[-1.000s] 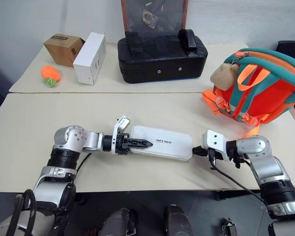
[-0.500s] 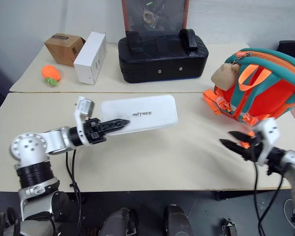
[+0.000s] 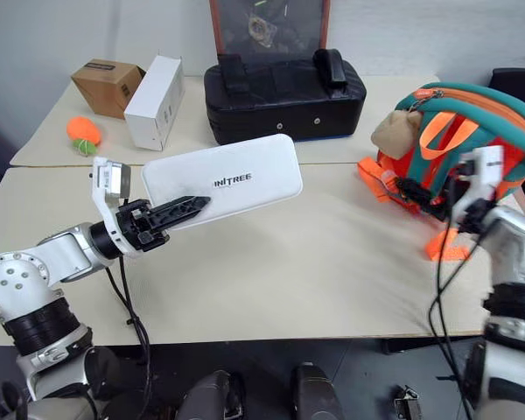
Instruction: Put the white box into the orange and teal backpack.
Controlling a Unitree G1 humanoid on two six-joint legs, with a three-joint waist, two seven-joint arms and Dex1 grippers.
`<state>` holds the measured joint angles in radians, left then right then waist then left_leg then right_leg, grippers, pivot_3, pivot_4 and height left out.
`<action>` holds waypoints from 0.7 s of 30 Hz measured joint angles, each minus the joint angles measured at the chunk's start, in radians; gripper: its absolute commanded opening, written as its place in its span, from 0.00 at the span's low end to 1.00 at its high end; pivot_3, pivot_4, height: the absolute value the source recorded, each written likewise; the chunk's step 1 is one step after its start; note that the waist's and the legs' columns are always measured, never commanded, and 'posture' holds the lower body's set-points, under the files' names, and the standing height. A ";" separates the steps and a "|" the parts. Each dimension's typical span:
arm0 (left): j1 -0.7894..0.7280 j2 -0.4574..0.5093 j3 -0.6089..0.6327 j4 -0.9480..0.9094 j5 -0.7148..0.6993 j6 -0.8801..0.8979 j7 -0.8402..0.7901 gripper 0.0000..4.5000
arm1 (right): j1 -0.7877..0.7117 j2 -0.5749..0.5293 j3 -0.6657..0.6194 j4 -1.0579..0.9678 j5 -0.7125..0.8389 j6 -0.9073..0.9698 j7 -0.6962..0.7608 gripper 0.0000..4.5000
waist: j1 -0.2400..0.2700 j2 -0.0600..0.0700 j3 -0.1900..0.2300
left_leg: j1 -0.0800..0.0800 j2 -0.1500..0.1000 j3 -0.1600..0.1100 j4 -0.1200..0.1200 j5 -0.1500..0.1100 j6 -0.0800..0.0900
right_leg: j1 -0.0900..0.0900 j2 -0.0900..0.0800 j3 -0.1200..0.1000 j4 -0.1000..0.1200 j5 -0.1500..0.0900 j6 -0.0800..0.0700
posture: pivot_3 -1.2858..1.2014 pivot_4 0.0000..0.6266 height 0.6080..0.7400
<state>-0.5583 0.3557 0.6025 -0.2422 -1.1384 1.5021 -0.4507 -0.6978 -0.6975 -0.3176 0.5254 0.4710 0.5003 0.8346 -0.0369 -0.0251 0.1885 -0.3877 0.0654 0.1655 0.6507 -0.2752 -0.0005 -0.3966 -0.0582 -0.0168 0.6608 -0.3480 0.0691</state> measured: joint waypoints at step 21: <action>-0.075 0.201 -0.113 0.130 0.039 -0.236 0.008 0.31 | -0.052 0.002 0.041 -0.074 0.105 0.047 0.322 0.01 | 0.004 0.001 0.001 | -0.001 0.000 0.000 -0.003 0.000 -0.001 | -0.002 0.000 -0.001 -0.001 0.000 0.000 | 0.52 0.24 1.00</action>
<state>-0.6329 0.5568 0.4900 -0.1123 -1.0992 1.2663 -0.4424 -0.7494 -0.6960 -0.2766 0.4517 0.5756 0.5470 1.1566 -0.0331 -0.0242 0.1891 -0.3889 0.0659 0.1653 0.6476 -0.2752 -0.0010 -0.3985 -0.0584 -0.0174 0.6603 -0.3481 0.0691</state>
